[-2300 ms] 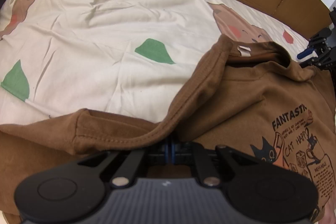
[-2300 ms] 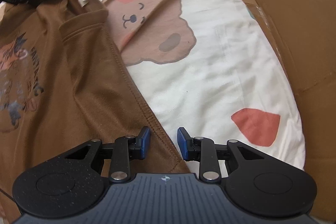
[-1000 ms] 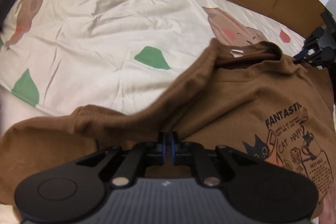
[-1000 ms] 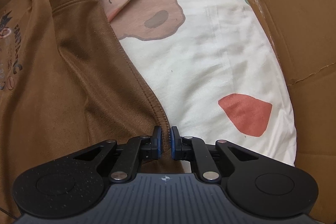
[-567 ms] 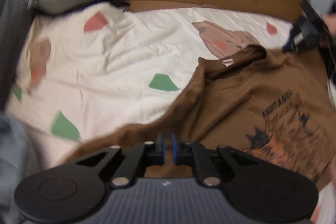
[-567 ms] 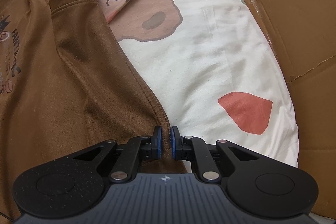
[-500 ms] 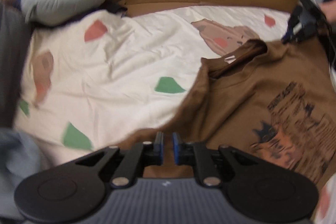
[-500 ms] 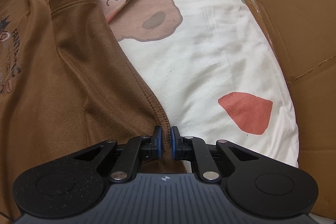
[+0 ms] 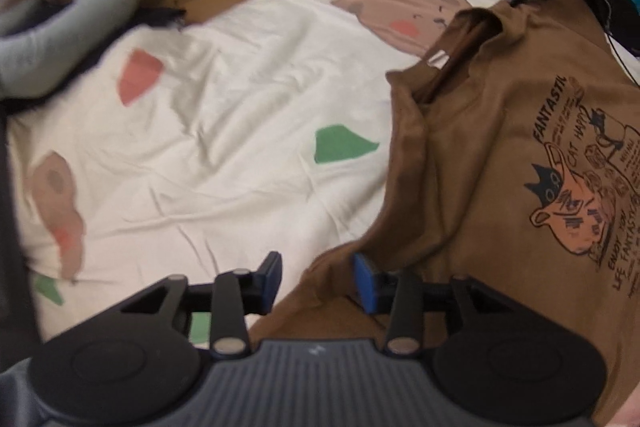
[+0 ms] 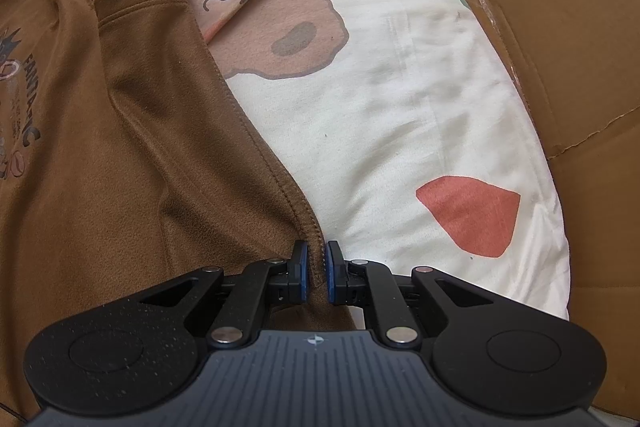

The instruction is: Fold clothes

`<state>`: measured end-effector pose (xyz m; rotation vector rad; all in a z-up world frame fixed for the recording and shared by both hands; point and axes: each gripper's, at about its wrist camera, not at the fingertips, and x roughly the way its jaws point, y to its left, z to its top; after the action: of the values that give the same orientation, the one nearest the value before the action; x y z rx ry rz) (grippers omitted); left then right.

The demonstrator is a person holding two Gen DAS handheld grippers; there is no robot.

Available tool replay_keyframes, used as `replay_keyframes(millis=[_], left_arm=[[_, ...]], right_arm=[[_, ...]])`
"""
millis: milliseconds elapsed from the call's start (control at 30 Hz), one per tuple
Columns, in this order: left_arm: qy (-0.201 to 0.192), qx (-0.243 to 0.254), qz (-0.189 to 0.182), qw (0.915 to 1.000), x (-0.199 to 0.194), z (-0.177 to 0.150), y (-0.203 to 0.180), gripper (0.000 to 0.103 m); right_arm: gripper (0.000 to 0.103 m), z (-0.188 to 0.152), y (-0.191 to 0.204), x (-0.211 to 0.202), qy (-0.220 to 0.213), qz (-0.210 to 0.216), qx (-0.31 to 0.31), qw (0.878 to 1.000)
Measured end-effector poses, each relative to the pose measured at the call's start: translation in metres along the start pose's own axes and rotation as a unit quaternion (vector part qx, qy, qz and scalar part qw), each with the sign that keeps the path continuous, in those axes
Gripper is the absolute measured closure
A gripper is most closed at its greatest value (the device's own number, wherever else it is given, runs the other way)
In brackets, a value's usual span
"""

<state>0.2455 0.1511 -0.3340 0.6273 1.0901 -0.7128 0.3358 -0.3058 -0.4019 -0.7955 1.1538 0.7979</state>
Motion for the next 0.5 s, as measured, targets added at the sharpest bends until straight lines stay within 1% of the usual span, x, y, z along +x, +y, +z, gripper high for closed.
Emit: replay_keyframes(millis=[200,500], left_arm=[[0.010,-0.002,-0.031,0.9995,0.013,0.009,0.006,0.062],[0.034,0.031,-0.077,0.9960,0.006,0.018,-0.001,0.064]], right_arm=[[0.094,0.000,0.001,0.000,-0.003,0.000,0.001,1.000],[0.094,0.002,0.001,0.001,0.000,0.001,-0.005,1.000]])
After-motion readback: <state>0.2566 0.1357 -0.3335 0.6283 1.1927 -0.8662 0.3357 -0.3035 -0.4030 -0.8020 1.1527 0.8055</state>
